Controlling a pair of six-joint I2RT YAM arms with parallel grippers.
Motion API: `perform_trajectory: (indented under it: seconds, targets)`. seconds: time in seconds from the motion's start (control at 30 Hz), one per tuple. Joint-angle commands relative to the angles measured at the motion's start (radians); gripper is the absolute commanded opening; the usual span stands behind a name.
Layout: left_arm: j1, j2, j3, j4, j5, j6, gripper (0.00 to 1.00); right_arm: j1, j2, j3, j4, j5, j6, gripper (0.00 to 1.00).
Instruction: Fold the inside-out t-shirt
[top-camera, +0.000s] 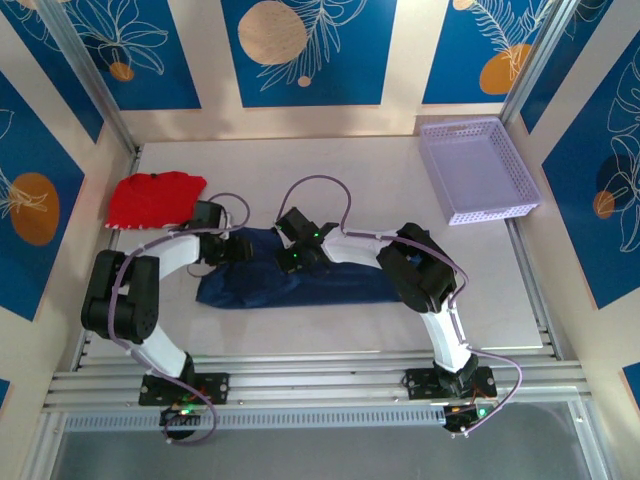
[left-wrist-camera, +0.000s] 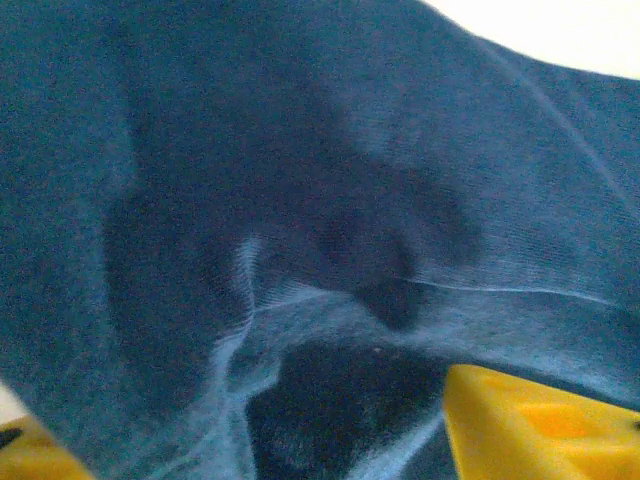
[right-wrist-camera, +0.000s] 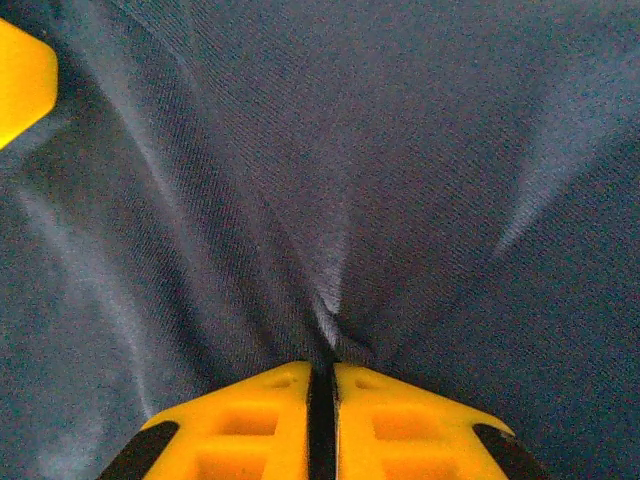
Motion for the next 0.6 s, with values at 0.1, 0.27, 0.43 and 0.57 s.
perform_trajectory:
  seconds: [0.1, 0.27, 0.43, 0.57]
  targets:
    - [-0.046, 0.021, -0.038, 0.063, 0.153, -0.007, 0.42, 0.013, -0.002, -0.015, -0.023, -0.001, -0.011, 0.14]
    - [-0.046, 0.036, -0.041, 0.070, 0.127, -0.006, 0.23, 0.015, -0.007, -0.007, -0.029, 0.004, -0.013, 0.14]
    - [-0.028, 0.035, -0.032, 0.034, 0.049, -0.028, 0.00, 0.015, -0.039, -0.008, -0.037, 0.013, -0.014, 0.16]
    - [0.002, 0.006, -0.025, -0.002, -0.028, -0.040, 0.00, 0.015, -0.106, -0.018, -0.047, 0.009, -0.014, 0.28]
